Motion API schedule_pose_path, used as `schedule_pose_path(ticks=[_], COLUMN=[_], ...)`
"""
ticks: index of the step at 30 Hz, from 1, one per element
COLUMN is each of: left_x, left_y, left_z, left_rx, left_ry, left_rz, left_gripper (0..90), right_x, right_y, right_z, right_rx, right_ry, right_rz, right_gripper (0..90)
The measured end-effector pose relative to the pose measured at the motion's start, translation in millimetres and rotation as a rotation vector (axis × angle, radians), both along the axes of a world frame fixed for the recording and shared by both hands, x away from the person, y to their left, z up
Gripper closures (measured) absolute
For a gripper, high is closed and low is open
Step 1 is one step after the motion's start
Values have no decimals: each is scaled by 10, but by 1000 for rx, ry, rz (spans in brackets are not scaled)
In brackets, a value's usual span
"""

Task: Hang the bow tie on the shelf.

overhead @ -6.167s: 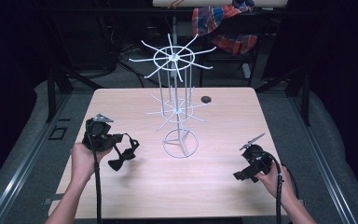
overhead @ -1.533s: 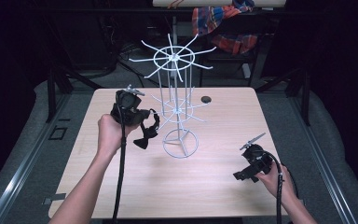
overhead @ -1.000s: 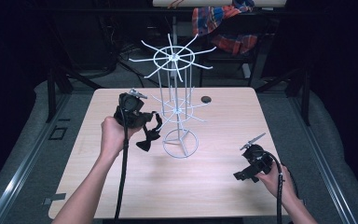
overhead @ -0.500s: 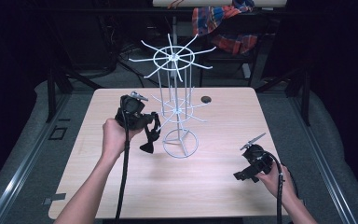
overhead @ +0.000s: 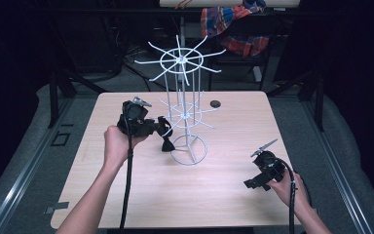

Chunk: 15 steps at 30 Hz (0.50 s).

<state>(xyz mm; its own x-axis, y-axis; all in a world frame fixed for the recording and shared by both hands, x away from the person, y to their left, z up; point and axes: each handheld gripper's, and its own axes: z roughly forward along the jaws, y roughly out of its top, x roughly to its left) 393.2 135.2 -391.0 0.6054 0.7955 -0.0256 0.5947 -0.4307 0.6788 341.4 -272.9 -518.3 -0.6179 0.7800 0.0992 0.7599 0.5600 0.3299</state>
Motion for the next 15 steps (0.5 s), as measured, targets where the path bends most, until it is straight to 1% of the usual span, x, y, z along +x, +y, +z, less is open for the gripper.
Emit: schedule_pose_path(ticks=[4, 5, 7, 8, 9, 10, 11, 12, 13, 14, 15], left_x=[-28, -36, -57, -67, -77, -87, -110, -110, -121, -133, -158], left_y=[15, 23, 39, 51, 65, 81, 116, 116, 138, 160, 207], left_z=[-5, -1, 2, 5, 7, 9, 8, 8, 10, 10, 7], left_rx=[-1, 0, -3, -3, 0, 1, 7, 7, 11, 9, 2], left_ry=[1, 2, -3, -2, -1, 0, -7, -7, -6, -8, -8], left_rz=[-3, -5, -3, -3, 0, 3, 17, 17, 21, 29, 36], left_gripper=[631, 631, 577, 577, 529, 529, 475, 439, 414, 414, 361], right_x=[0, 0, 1, 1, -7, -7, -8, -5, -6, -6, -3], right_y=[3, 4, 1, 1, 5, 5, 7, 4, 5, 5, 4], right_z=[1, 1, 1, 1, -5, -5, 0, 9, 10, 10, 12], right_rx=[2, 1, 1, 1, 13, 13, 11, 0, 0, 0, -7], right_ry=[1, 1, -1, -1, -6, -6, -3, 1, 1, 1, -1], right_rz=[1, 1, 0, 0, -11, -11, -12, -3, -2, -2, 5], right_gripper=[112, 112, 112, 112, 112, 112, 111, 111, 111, 111, 111])
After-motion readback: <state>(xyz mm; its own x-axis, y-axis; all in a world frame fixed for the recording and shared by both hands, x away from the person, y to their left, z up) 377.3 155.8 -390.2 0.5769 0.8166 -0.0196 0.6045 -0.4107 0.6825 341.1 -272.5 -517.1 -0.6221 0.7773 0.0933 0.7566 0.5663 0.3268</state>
